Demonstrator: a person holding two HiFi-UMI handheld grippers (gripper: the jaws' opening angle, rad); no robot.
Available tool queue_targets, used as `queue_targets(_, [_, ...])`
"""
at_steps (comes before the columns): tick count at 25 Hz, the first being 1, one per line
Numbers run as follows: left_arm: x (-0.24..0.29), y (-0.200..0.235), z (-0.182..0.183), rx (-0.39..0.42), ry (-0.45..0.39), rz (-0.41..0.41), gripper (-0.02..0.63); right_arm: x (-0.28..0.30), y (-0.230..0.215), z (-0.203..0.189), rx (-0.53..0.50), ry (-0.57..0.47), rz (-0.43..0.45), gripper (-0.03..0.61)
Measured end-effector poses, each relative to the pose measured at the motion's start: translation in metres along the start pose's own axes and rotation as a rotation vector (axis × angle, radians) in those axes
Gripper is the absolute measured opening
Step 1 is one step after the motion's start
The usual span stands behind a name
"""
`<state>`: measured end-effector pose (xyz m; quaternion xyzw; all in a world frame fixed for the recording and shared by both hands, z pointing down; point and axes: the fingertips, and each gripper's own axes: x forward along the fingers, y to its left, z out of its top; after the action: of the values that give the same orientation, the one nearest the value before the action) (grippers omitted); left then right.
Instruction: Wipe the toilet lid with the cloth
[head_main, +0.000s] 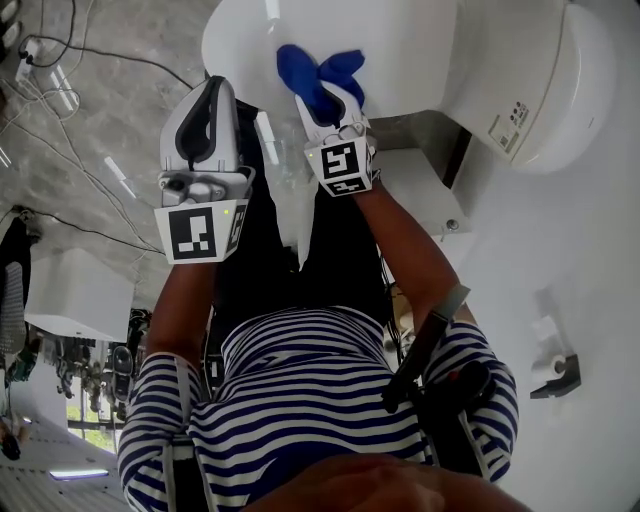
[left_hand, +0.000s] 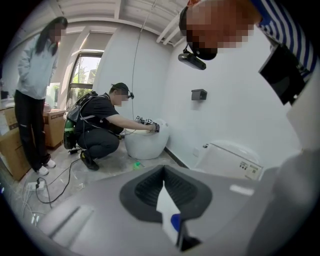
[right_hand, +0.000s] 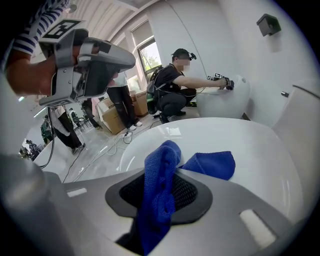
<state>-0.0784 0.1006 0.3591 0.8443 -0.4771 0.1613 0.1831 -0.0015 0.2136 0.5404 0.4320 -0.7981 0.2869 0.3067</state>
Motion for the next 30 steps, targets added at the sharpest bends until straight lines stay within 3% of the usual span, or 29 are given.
queue_targets(30, [-0.072, 0.162, -0.023, -0.082, -0.010, 0.161, 0.002, 0.116, 0.151, 0.063, -0.105, 0.008, 0.167, 0.114])
